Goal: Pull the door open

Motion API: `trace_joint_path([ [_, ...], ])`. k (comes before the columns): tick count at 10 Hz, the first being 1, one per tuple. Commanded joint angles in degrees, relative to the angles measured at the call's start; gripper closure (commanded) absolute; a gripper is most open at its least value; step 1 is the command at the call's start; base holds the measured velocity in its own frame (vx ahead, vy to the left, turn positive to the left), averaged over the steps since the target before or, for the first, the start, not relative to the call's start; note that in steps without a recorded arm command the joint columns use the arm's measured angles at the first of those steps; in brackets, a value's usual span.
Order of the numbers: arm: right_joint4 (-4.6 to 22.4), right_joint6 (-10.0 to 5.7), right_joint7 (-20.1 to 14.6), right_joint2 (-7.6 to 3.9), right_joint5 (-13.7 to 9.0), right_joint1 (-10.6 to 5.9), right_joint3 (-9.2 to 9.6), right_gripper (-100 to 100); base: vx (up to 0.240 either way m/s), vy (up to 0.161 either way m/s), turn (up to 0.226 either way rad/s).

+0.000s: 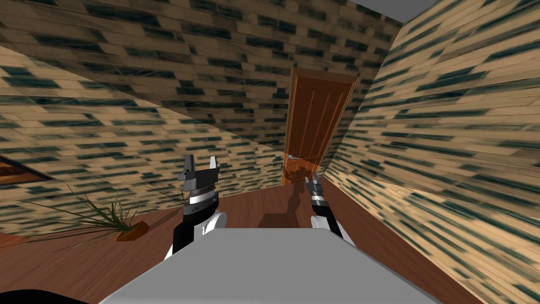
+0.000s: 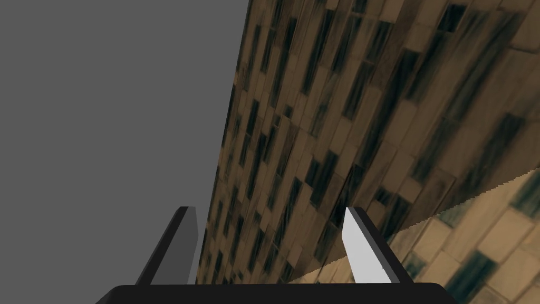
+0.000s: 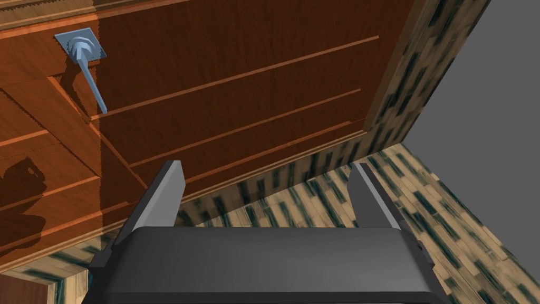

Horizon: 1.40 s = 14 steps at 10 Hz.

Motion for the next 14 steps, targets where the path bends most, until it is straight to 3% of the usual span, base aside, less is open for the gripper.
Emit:
trace_joint_path([
  [1,2.44,-0.55,-0.15,-0.23,-0.17,-1.02,0.28,-100,0.08,-0.064,0.074],
  [14,23.25,-6.63,-1.97,-2.94,-1.88,-8.9,2.37,-100,0.088,-0.071,0.081],
])
